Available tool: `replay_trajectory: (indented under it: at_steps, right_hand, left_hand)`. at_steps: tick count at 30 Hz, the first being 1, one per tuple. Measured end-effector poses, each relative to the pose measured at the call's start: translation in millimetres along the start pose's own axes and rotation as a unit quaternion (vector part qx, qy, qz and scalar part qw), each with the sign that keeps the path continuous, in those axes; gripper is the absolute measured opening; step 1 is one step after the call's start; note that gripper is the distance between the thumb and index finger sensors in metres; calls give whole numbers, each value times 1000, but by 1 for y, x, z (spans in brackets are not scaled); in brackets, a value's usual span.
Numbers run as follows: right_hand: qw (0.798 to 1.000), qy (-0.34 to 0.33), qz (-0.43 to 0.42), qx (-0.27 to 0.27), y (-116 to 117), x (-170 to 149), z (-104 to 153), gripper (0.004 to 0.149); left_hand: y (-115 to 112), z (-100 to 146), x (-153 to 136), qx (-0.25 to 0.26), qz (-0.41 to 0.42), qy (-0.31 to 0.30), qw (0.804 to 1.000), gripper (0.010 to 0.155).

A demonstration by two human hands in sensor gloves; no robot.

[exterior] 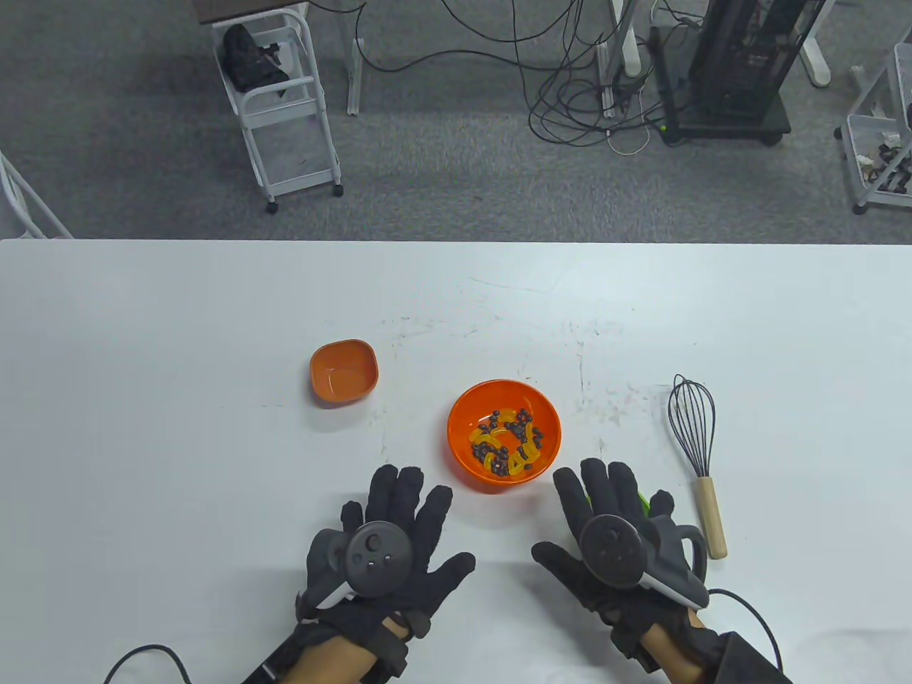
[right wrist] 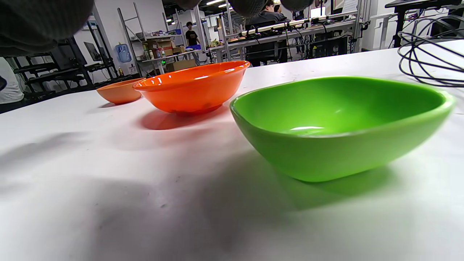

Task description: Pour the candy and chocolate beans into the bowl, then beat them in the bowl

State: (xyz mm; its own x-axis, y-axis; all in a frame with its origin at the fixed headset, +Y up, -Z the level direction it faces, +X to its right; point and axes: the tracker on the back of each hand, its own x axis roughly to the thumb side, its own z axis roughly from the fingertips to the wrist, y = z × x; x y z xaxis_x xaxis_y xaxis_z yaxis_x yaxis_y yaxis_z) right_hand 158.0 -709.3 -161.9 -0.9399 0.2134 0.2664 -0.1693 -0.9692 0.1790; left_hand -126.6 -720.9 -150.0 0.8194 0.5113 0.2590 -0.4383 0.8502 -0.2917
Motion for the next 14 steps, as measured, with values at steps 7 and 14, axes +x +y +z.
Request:
replay_trajectory:
  at_steps: [7, 14]
  right_hand:
    - [1000, 2, 2, -2, 0, -1, 0, 93]
    - [1000, 0, 0, -2, -1, 0, 1, 93]
  left_hand:
    - [-2, 1, 1, -3, -3, 0, 1000, 87]
    - [-2, 1, 3, -3, -3, -2, 1000, 87]
